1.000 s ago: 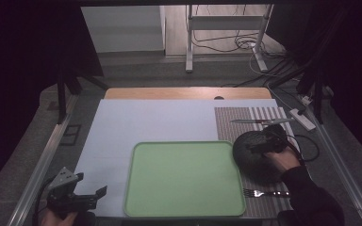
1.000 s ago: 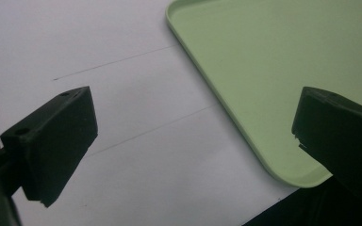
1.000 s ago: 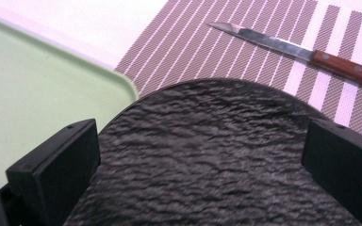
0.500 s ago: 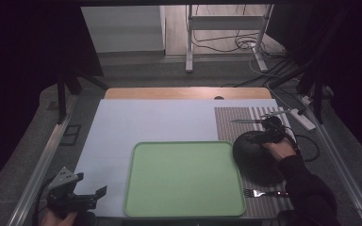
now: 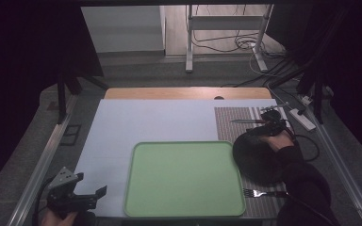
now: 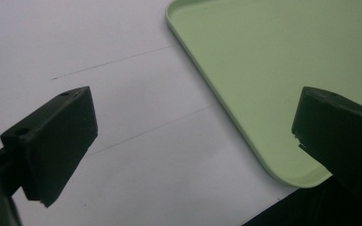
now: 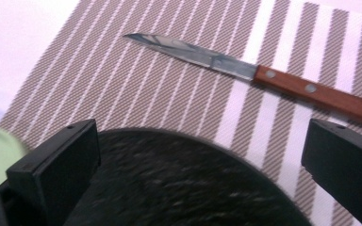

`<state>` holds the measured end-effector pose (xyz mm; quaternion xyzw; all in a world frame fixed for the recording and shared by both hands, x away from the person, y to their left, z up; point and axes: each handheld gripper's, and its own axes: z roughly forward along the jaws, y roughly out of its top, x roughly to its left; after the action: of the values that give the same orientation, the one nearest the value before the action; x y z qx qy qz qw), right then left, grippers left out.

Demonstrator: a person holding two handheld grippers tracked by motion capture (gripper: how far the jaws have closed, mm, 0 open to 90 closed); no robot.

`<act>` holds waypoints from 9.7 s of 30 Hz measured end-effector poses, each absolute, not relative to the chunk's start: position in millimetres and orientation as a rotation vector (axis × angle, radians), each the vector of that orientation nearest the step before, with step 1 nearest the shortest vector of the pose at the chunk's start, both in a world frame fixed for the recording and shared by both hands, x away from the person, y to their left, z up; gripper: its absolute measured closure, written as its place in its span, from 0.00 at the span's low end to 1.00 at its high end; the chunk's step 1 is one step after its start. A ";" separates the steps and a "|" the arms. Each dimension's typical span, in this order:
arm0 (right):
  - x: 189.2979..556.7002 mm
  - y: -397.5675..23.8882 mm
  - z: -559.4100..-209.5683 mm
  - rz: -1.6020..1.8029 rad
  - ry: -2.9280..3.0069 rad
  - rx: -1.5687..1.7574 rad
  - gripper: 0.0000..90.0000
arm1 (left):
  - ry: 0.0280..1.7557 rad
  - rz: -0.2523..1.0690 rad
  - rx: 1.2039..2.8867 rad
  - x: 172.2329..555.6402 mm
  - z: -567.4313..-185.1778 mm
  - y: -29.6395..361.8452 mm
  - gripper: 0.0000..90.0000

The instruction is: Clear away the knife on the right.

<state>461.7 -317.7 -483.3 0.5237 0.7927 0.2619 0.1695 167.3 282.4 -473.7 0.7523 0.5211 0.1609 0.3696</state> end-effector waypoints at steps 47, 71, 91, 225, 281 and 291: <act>540.1 -360.9 -496.5 0.613 2.170 1.530 0.99 | 1.330 0.415 1.955 168.1 -473.9 280.3 0.02; 517.6 -363.4 -497.9 0.574 2.295 1.551 0.99 | 1.327 0.417 1.965 168.0 -473.6 279.5 0.02; 515.7 -366.6 -485.7 0.672 2.242 1.606 0.62 | 1.325 0.423 1.969 167.9 -473.6 278.6 0.02; 352.9 -260.9 -466.4 0.839 2.532 1.119 0.86 | 1.324 0.431 1.978 167.4 -473.4 277.4 0.02; 302.5 -189.5 -500.2 0.696 2.782 0.920 0.75 | 1.324 0.437 1.991 167.7 -473.6 276.1 0.02; 305.9 -173.7 -487.8 0.804 2.845 0.774 0.99 | 1.326 0.439 1.998 168.1 -473.8 275.6 0.02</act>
<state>305.9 -173.7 -487.8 0.2529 0.9301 0.2629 0.0427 168.1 275.6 -473.8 0.7693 0.5106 0.1689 0.3449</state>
